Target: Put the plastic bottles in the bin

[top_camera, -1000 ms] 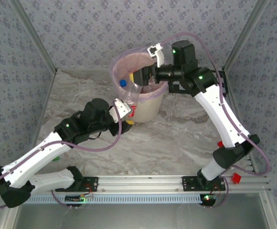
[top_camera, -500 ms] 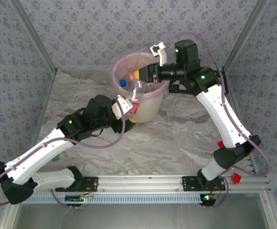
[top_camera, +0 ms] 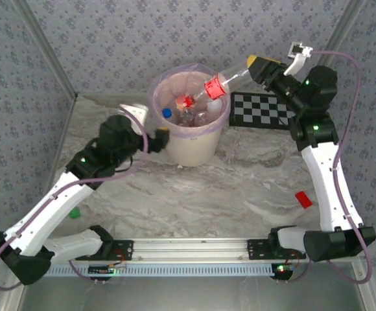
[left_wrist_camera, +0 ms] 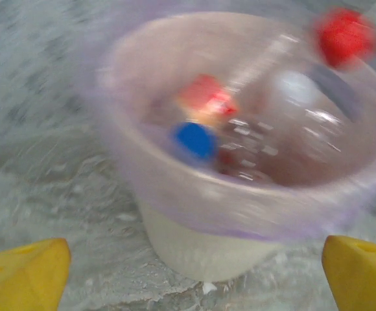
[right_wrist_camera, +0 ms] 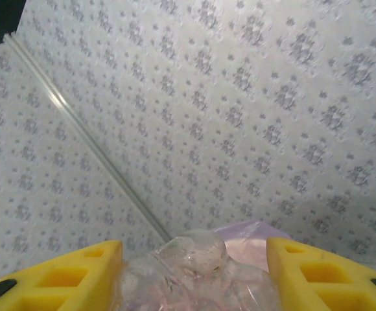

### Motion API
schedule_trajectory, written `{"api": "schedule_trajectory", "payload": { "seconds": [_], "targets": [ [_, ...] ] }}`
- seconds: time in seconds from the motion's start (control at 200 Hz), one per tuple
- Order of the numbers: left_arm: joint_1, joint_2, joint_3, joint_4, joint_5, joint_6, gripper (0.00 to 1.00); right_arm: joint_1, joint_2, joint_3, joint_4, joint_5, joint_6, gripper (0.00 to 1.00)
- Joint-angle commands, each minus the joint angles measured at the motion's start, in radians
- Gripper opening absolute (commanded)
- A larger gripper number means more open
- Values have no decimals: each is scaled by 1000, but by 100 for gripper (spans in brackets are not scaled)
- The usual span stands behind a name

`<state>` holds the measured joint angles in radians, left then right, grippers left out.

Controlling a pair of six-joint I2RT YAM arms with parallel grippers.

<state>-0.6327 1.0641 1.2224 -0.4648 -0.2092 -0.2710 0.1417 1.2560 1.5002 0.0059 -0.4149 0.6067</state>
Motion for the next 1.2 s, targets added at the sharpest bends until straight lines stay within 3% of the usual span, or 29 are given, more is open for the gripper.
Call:
{"api": "schedule_trajectory", "payload": {
  "seconds": [0.0,0.22,0.365,0.445,0.82,0.88,0.97,1.099,1.199],
  "targets": [
    [148,2,-10,69,70,-290,98,48,20,-90,186,148,30,24],
    [179,129,66,95,63,-398,93,192,75,-221,404,249,-123,24],
    [181,205,106,115,94,-416,92,260,105,-275,442,252,-193,23],
    [187,237,123,115,89,-424,91,286,106,-299,438,263,-232,20],
    [197,346,196,132,155,-439,89,359,149,-426,324,317,-313,32],
    [200,348,202,132,156,-435,89,367,148,-434,302,316,-328,40],
    [206,350,214,122,156,-417,89,365,113,-386,200,334,-379,64],
    [215,367,239,108,166,-396,89,361,85,-170,-95,367,-479,98],
    [222,382,253,109,168,-392,89,356,97,-9,-327,384,-540,100]
  ]
}}
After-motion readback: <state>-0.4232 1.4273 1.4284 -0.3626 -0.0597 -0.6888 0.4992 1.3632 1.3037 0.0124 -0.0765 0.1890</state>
